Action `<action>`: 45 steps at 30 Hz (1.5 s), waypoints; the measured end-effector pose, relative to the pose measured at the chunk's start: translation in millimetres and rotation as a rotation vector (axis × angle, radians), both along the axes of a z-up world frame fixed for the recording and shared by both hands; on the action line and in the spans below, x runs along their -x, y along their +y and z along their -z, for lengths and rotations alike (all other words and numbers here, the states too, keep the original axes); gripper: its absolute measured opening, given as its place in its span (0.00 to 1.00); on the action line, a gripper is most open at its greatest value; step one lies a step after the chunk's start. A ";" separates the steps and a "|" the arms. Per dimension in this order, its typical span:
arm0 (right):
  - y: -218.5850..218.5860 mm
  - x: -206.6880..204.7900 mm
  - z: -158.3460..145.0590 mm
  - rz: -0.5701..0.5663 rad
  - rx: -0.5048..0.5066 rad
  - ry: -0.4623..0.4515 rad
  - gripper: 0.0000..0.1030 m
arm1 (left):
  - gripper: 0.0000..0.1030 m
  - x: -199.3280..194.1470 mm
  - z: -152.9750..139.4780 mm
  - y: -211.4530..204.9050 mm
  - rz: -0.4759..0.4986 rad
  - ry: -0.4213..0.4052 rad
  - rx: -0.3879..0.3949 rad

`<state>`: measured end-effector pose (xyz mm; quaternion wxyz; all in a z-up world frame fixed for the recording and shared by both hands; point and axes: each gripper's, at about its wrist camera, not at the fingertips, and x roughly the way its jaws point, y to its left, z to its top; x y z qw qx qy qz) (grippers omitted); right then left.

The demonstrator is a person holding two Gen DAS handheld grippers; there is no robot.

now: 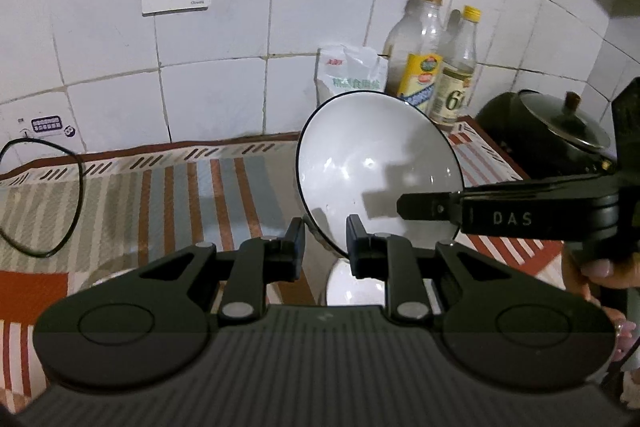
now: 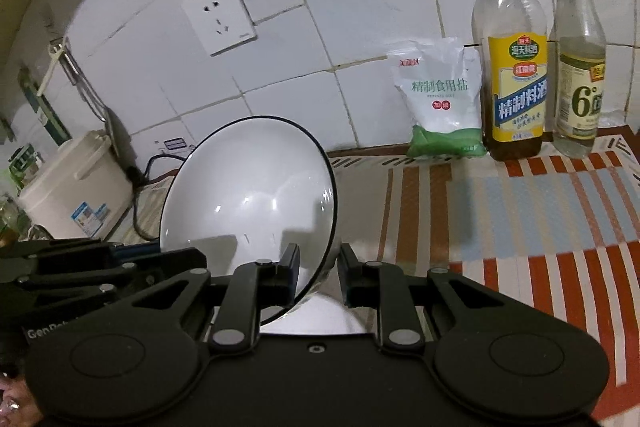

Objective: Organize plates and bowls
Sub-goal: 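Lift the last white bowl and carry it over the bowl stack, then lower the last white bowl into the bowl stack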

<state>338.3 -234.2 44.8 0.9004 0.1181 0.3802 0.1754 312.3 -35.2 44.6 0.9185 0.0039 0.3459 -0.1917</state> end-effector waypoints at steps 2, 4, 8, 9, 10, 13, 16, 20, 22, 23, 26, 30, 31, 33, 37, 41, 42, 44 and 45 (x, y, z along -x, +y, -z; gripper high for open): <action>2.2 9.8 -2.5 -0.002 0.014 -0.003 0.24 | 0.20 8.2 -1.0 0.7 0.006 0.008 -0.002; 1.8 16.3 -2.6 0.001 0.010 0.014 0.24 | 0.19 15.5 -0.9 1.2 0.009 0.015 -0.002; 2.9 30.7 -0.6 0.003 0.020 0.032 0.24 | 0.19 29.9 1.1 2.2 0.016 0.011 0.006; 2.5 33.7 -0.2 0.002 0.014 0.039 0.24 | 0.19 35.2 0.8 2.0 0.018 -0.006 0.005; 1.8 36.3 0.1 -0.002 0.008 0.047 0.24 | 0.19 40.5 0.5 0.9 0.022 -0.022 -0.006; 2.6 44.4 0.7 -0.005 0.012 0.062 0.24 | 0.19 49.4 -0.1 -0.7 0.025 -0.014 -0.021; 3.1 49.8 2.0 0.002 0.027 0.066 0.24 | 0.19 50.6 3.1 -2.9 0.025 0.014 -0.028; 3.9 51.8 9.2 0.001 0.061 0.087 0.24 | 0.19 49.7 13.6 -5.3 0.035 0.060 -0.029; 7.3 53.3 14.0 0.001 0.098 0.088 0.24 | 0.19 47.7 20.6 -7.4 0.037 0.082 -0.033; 8.9 53.5 16.8 0.001 0.113 0.089 0.24 | 0.19 47.1 24.4 -8.2 0.036 0.093 -0.036; 9.8 51.3 23.6 0.005 0.135 0.096 0.24 | 0.19 44.7 34.8 -10.1 0.037 0.118 -0.039; 11.9 48.7 24.4 -0.009 0.155 0.096 0.24 | 0.19 42.1 40.8 -10.2 0.032 0.138 -0.048; 13.3 48.4 23.7 -0.013 0.166 0.092 0.24 | 0.19 41.8 41.7 -9.9 0.033 0.142 -0.048; 16.6 49.3 23.3 -0.022 0.191 0.079 0.24 | 0.19 40.3 43.0 -10.5 0.037 0.148 -0.052; 20.2 54.0 22.7 -0.036 0.223 0.042 0.27 | 0.19 39.3 47.7 -10.3 0.043 0.152 -0.064; 19.5 54.8 21.0 -0.033 0.225 0.038 0.28 | 0.19 37.4 50.0 -11.6 0.048 0.150 -0.072; 19.0 54.3 20.7 -0.034 0.221 0.042 0.28 | 0.19 37.2 49.8 -11.6 0.047 0.151 -0.073; 17.1 52.9 20.4 -0.029 0.205 0.054 0.28 | 0.19 36.9 49.6 -10.8 0.047 0.151 -0.070; 16.7 52.4 20.5 -0.027 0.199 0.060 0.29 | 0.19 36.6 49.4 -10.7 0.048 0.153 -0.068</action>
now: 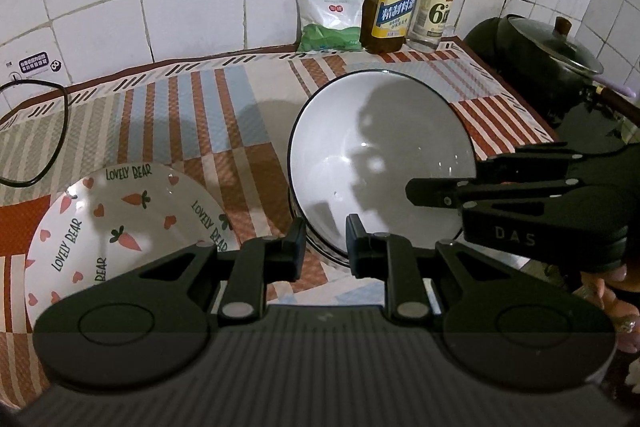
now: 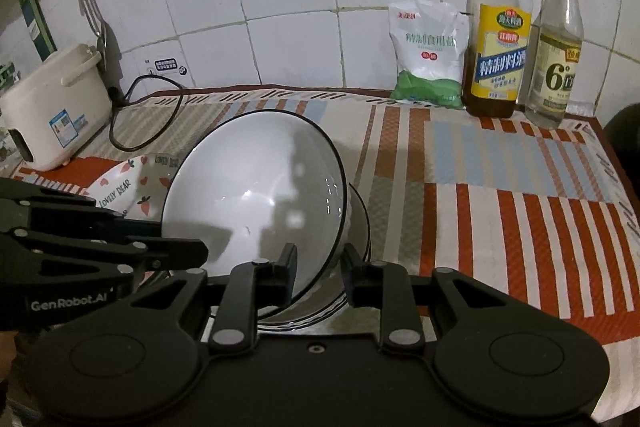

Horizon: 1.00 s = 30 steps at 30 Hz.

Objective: Organize plates and bowls
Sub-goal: 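Lower the last white bowl into the bowl stack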

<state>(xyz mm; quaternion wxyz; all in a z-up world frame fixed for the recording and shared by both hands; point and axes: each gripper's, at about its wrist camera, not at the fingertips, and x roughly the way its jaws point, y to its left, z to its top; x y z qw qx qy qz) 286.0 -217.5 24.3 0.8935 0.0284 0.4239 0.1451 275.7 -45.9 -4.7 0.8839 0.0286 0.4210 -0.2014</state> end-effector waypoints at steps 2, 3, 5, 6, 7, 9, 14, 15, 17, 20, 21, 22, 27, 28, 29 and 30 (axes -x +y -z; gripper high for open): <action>-0.4 -0.6 -0.3 0.008 -0.018 0.012 0.31 | 0.19 -1.9 0.6 0.4 -0.001 0.010 0.003; -1.0 -0.5 -0.8 0.018 -0.030 0.019 0.33 | 0.20 -3.6 1.1 1.2 -0.004 0.017 0.005; -2.8 0.3 -3.5 0.027 -0.085 0.041 0.43 | 0.20 -7.3 2.7 1.7 -0.010 0.032 0.007; -4.4 0.4 -4.7 0.030 -0.109 0.049 0.46 | 0.20 -8.9 3.4 1.8 -0.011 0.036 0.006; -6.0 0.3 -5.7 0.035 -0.123 0.053 0.46 | 0.20 -10.4 4.4 1.9 -0.013 0.041 0.007; -7.9 -0.3 -6.8 0.036 -0.129 0.057 0.46 | 0.20 -13.8 7.2 2.9 -0.018 0.059 0.020; -13.5 2.6 -12.0 0.059 -0.111 0.050 0.46 | 0.20 -14.3 10.6 5.6 -0.026 0.059 0.044; -14.4 3.7 -14.4 0.051 -0.103 0.036 0.46 | 0.20 -13.6 10.2 5.7 -0.024 0.053 0.046; -17.0 3.9 -17.6 0.037 -0.112 0.021 0.46 | 0.20 -12.1 8.4 5.7 -0.027 0.044 0.047; -16.2 3.5 -16.0 0.025 -0.080 0.005 0.38 | 0.20 -9.9 6.4 4.3 -0.026 0.030 0.042; -15.3 4.6 -14.8 0.027 -0.058 -0.009 0.32 | 0.20 -9.0 5.8 4.0 -0.028 0.022 0.038; -17.1 5.9 -12.9 0.031 -0.069 -0.014 0.31 | 0.20 -7.4 5.3 3.7 -0.026 0.012 0.034; -28.0 5.3 -2.3 0.041 -0.128 -0.007 0.27 | 0.20 -1.1 1.9 6.9 -0.021 -0.025 0.045; -27.8 4.6 0.1 0.038 -0.121 -0.006 0.25 | 0.20 -0.1 1.2 7.6 -0.020 -0.031 0.051; -27.3 4.6 2.7 0.038 -0.114 -0.005 0.25 | 0.21 0.7 0.7 8.2 -0.017 -0.033 0.055; -25.7 6.8 4.3 0.033 -0.105 -0.018 0.25 | 0.21 1.8 0.3 8.5 -0.014 -0.033 0.055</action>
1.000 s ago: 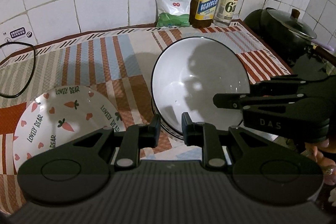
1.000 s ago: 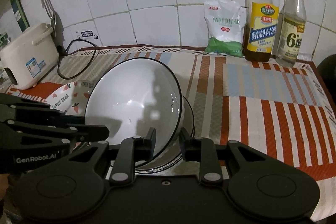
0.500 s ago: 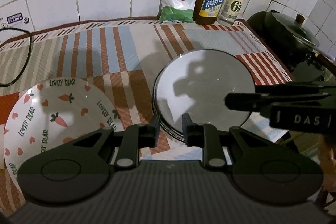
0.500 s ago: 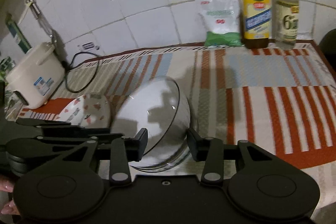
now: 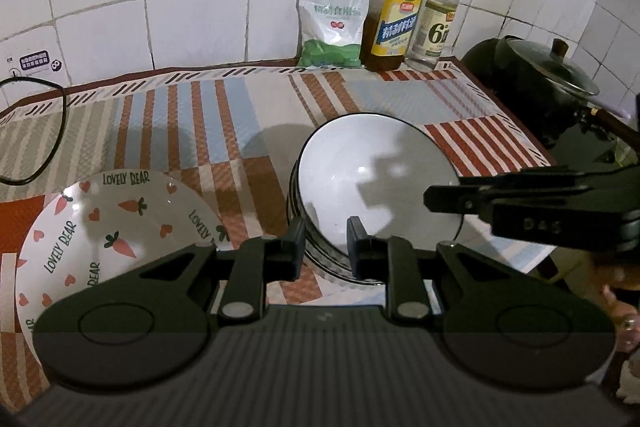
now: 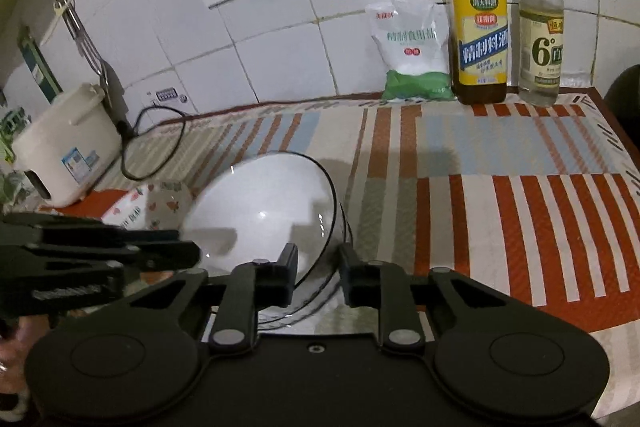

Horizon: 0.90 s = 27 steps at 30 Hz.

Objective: Organize plates and bowls
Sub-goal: 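Lower the last white bowl into the bowl stack, then open both grippers and release the three-bowl stack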

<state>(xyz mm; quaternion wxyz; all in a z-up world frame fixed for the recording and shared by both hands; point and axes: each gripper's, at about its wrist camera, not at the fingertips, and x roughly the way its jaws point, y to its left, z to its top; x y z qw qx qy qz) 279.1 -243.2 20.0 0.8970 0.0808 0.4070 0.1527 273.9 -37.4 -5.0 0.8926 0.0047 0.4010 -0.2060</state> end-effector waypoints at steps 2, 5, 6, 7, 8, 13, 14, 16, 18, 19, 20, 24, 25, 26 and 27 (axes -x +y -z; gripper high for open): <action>2.3 8.0 -1.3 -0.008 0.008 -0.041 0.28 | 0.21 4.1 -1.2 -0.7 0.010 0.002 -0.003; 3.1 23.9 -10.2 -0.019 0.014 -0.118 0.31 | 0.23 13.5 -5.3 -2.1 0.017 -0.020 -0.013; 2.9 29.7 -14.0 -0.026 0.017 -0.141 0.34 | 0.23 16.3 -6.8 -2.1 0.020 -0.027 -0.012; 2.5 36.0 -18.2 -0.034 0.019 -0.161 0.39 | 0.23 20.4 -8.9 -1.5 0.024 -0.033 -0.009; 1.8 41.4 -22.1 -0.040 0.024 -0.179 0.41 | 0.25 23.6 -10.5 -1.2 0.028 -0.036 -0.005; 4.6 73.6 -40.1 -0.070 0.087 -0.271 0.58 | 0.33 44.2 -19.5 4.1 0.043 -0.066 0.004; 5.3 79.4 -42.3 -0.076 0.097 -0.284 0.59 | 0.33 48.0 -21.0 5.3 0.045 -0.064 0.002; 6.2 91.9 -45.5 -0.094 0.108 -0.294 0.59 | 0.33 53.9 -23.0 7.7 0.050 -0.058 -0.002; 5.8 105.4 -47.4 -0.108 0.103 -0.312 0.60 | 0.33 60.9 -26.0 10.2 0.057 -0.064 -0.005; 5.0 113.4 -47.9 -0.115 0.101 -0.326 0.62 | 0.33 64.5 -27.6 11.7 0.062 -0.069 -0.009; 4.5 121.5 -48.5 -0.120 0.102 -0.340 0.63 | 0.34 67.5 -28.7 13.0 0.065 -0.071 -0.011; 6.1 146.6 -50.3 -0.131 0.137 -0.389 0.70 | 0.41 80.2 -32.5 15.6 0.075 -0.090 -0.017; 6.4 151.6 -50.2 -0.138 0.145 -0.397 0.71 | 0.41 83.4 -32.9 14.9 0.080 -0.095 -0.022; 6.7 155.6 -50.0 -0.144 0.150 -0.404 0.72 | 0.41 86.0 -32.6 14.3 0.088 -0.098 -0.024; 7.3 158.9 -49.3 -0.147 0.152 -0.409 0.74 | 0.41 89.0 -32.0 13.9 0.095 -0.101 -0.021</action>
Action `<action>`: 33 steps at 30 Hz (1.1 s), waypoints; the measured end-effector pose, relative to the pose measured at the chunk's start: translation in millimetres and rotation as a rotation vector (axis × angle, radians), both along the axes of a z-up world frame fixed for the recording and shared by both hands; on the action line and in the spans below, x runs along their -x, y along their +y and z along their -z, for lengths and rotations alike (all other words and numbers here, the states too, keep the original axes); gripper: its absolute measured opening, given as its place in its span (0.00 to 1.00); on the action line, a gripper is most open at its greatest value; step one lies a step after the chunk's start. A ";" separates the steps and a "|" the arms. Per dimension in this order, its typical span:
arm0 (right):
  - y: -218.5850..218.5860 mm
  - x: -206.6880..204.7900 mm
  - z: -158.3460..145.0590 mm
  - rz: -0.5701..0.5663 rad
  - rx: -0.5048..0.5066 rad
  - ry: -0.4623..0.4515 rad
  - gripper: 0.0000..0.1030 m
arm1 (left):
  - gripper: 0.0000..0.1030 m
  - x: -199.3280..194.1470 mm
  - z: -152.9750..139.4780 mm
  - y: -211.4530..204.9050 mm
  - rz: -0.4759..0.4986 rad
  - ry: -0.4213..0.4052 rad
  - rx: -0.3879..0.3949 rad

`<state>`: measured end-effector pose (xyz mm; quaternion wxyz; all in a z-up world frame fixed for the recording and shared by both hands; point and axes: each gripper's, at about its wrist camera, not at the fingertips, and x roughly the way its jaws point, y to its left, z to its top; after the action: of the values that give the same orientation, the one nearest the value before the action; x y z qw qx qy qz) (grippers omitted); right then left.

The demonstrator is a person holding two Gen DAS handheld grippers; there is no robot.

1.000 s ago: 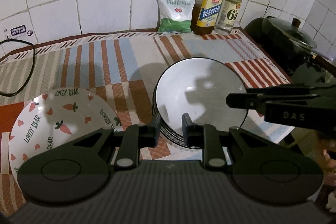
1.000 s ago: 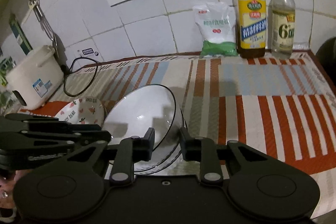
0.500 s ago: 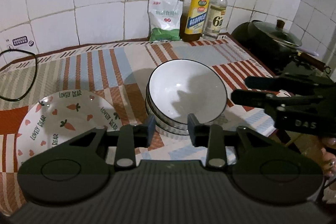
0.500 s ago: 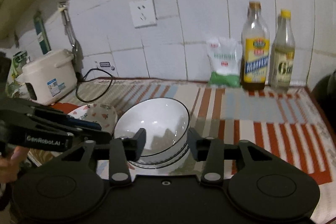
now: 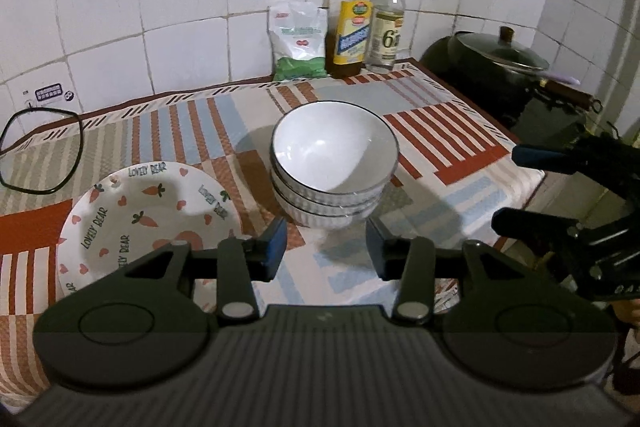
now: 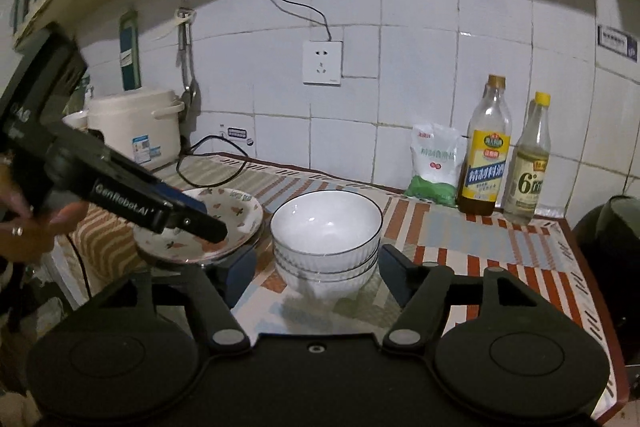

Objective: Organize plates and bowls
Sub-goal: 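Open both grippers and release the three-bowl stack, then close both grippers on the rim of the three white bowls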

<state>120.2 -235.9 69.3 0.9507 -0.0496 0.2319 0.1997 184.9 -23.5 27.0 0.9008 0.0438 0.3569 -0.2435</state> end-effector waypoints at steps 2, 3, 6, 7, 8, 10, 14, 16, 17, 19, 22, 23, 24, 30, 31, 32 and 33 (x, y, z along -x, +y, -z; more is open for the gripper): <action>0.2 5.8 2.9 -0.008 0.005 -0.014 0.83 | 0.41 5.7 1.8 -0.6 0.010 -0.006 0.004; 1.0 9.8 4.3 -0.011 0.008 -0.022 0.84 | 0.42 8.0 2.9 -1.4 0.014 -0.014 0.004; 2.5 13.5 10.7 -0.013 0.018 -0.033 0.85 | 0.48 15.4 7.4 -3.3 0.028 -0.048 0.009; 2.0 12.8 13.8 -0.014 0.015 -0.035 0.86 | 0.50 17.6 8.9 -4.0 0.036 -0.059 0.014; 1.7 12.0 16.8 -0.013 0.010 -0.038 0.87 | 0.52 19.1 10.4 -4.3 0.041 -0.068 0.023; 0.8 10.0 25.2 -0.013 0.001 -0.052 0.89 | 0.56 22.2 14.3 -5.7 0.056 -0.083 0.044; -2.7 6.8 49.5 -0.030 -0.018 -0.104 0.89 | 0.58 20.7 26.7 -8.8 0.089 -0.128 0.077; -4.5 1.6 63.2 -0.032 -0.035 -0.095 0.89 | 0.60 17.6 35.2 -10.3 0.094 -0.141 0.094; -6.0 -3.3 70.0 -0.029 -0.044 -0.081 0.89 | 0.61 15.6 39.0 -11.0 0.099 -0.146 0.101; -7.9 -13.1 81.2 -0.033 -0.048 -0.069 0.89 | 0.64 11.6 46.3 -14.3 0.104 -0.169 0.106; -8.9 -26.9 94.7 -0.015 -0.040 -0.087 0.93 | 0.72 6.7 57.7 -19.4 0.077 -0.229 0.086; -8.9 -31.3 99.2 -0.008 -0.043 -0.093 0.94 | 0.75 5.5 62.0 -20.4 0.068 -0.254 0.074; -8.8 -35.5 102.8 -0.003 -0.047 -0.095 0.95 | 0.78 3.8 65.1 -21.8 0.059 -0.270 0.061; -2.5 -58.3 118.4 -0.044 -0.061 -0.100 0.97 | 0.83 -9.1 83.2 -28.0 0.024 -0.281 -0.003; -0.5 -62.2 121.3 -0.055 -0.059 -0.101 0.98 | 0.85 -12.2 84.5 -27.7 0.020 -0.277 0.007; 1.9 -65.8 123.5 -0.056 -0.054 -0.100 0.98 | 0.87 -15.2 85.3 -26.5 0.016 -0.277 0.023; 4.1 -70.3 125.7 -0.055 -0.049 -0.095 0.98 | 0.88 -18.1 85.6 -25.6 0.012 -0.278 0.033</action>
<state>190.5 -231.8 -56.4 0.9558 -0.0418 0.1800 0.2286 203.0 -49.1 -58.6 0.9407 0.0642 0.2242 -0.2463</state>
